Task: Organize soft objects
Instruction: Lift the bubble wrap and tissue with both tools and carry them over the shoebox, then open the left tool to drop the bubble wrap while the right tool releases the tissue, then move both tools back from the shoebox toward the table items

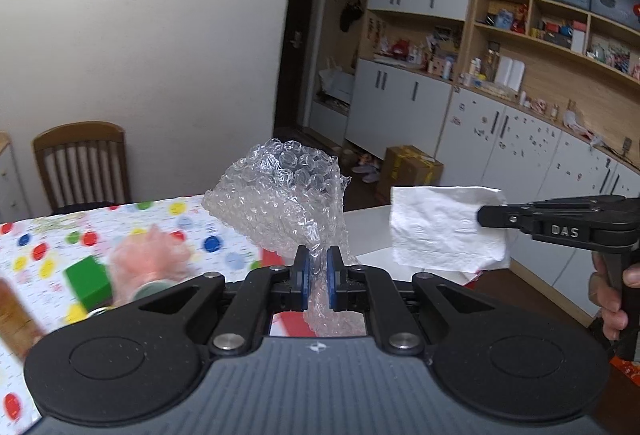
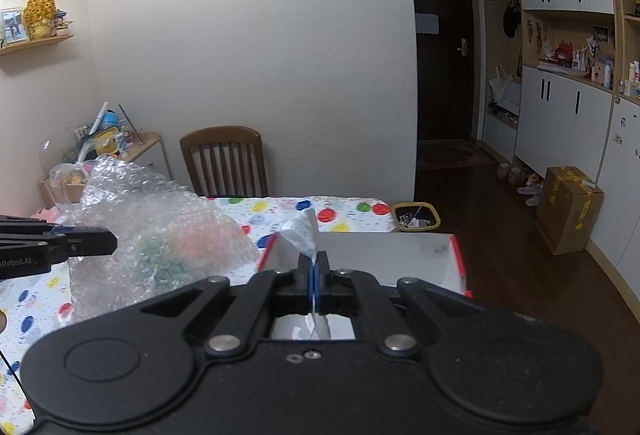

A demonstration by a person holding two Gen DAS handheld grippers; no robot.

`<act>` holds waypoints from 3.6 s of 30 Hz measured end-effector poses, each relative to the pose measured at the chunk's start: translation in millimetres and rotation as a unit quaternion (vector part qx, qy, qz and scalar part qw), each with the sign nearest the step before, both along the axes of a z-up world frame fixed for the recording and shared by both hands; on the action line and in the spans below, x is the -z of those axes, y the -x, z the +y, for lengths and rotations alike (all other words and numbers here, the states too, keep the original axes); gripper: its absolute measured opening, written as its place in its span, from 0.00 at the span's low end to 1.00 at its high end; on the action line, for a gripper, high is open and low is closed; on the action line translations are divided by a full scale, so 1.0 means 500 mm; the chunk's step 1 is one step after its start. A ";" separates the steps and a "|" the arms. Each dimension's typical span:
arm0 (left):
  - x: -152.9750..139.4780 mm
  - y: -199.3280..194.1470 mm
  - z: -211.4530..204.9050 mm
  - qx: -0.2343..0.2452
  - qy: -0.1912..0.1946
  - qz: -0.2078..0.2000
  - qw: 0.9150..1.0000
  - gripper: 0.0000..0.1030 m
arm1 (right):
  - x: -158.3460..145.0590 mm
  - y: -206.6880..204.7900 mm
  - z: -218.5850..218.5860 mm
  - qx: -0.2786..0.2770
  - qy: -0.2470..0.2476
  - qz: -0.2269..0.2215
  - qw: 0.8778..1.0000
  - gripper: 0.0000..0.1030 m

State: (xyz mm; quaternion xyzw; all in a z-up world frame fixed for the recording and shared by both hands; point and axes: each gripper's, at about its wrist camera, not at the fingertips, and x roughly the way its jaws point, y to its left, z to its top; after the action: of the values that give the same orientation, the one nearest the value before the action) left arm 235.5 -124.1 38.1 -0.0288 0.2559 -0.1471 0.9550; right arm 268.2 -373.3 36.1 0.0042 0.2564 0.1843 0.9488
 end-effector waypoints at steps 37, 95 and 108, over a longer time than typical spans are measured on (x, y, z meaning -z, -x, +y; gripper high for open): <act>0.246 -0.374 -0.260 -0.023 -0.093 0.180 0.979 0.08 | 0.213 -0.276 -0.104 -0.032 0.061 0.119 0.990 0.04; 0.139 -0.219 -0.188 -0.049 -0.047 0.147 0.987 0.71 | 0.109 -0.161 -0.080 -0.090 0.068 0.100 0.989 0.80; 0.068 -0.083 -0.105 -0.041 -0.014 0.103 0.994 0.81 | 0.046 -0.055 -0.030 -0.096 0.022 0.064 0.993 0.97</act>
State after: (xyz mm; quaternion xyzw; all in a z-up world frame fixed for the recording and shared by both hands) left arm 277.1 -176.4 4.1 -0.0411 0.3534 -0.1004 0.9292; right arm 295.8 -388.4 13.1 -0.0293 0.3193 0.2685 0.9083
